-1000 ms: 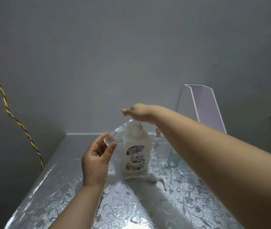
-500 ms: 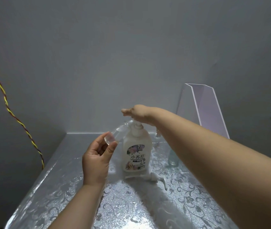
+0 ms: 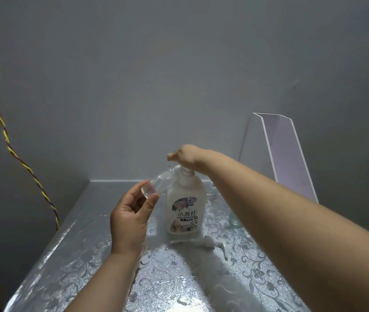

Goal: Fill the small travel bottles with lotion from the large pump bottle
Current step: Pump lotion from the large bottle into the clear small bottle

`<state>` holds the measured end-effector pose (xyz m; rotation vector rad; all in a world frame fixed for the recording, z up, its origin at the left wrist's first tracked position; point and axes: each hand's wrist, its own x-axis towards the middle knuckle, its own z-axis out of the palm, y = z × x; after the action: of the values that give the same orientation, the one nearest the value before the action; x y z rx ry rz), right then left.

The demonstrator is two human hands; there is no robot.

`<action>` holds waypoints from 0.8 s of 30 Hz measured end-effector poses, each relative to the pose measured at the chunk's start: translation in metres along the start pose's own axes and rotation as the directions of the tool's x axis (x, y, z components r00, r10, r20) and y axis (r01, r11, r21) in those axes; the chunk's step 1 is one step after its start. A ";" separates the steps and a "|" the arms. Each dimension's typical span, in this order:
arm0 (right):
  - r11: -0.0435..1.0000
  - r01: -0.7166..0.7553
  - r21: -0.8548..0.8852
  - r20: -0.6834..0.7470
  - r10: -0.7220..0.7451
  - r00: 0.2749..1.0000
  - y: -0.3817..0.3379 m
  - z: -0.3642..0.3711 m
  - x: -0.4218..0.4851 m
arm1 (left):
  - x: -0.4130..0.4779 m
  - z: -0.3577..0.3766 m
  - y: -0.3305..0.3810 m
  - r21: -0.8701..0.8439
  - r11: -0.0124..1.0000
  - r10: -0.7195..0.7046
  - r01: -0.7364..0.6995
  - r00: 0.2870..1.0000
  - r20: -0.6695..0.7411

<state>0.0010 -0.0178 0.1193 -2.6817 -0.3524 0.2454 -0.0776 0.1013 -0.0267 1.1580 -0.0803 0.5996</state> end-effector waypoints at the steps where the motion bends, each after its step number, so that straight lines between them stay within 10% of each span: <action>1: 1.000 0.002 0.003 0.004 -0.002 1.000 0.000 -0.001 -0.001 | 0.000 0.001 0.001 -0.005 1.000 -0.003 0.003 1.000 0.001; 24: 0.989 0.030 0.145 0.019 -0.033 0.999 0.002 -0.005 -0.004 | -0.001 0.008 0.007 -0.081 0.996 -0.037 0.037 0.999 -0.005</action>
<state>-0.0011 -0.0228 0.1227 -2.5310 -0.3688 0.2793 -0.0800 0.0957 -0.0184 1.0773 -0.0771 0.5623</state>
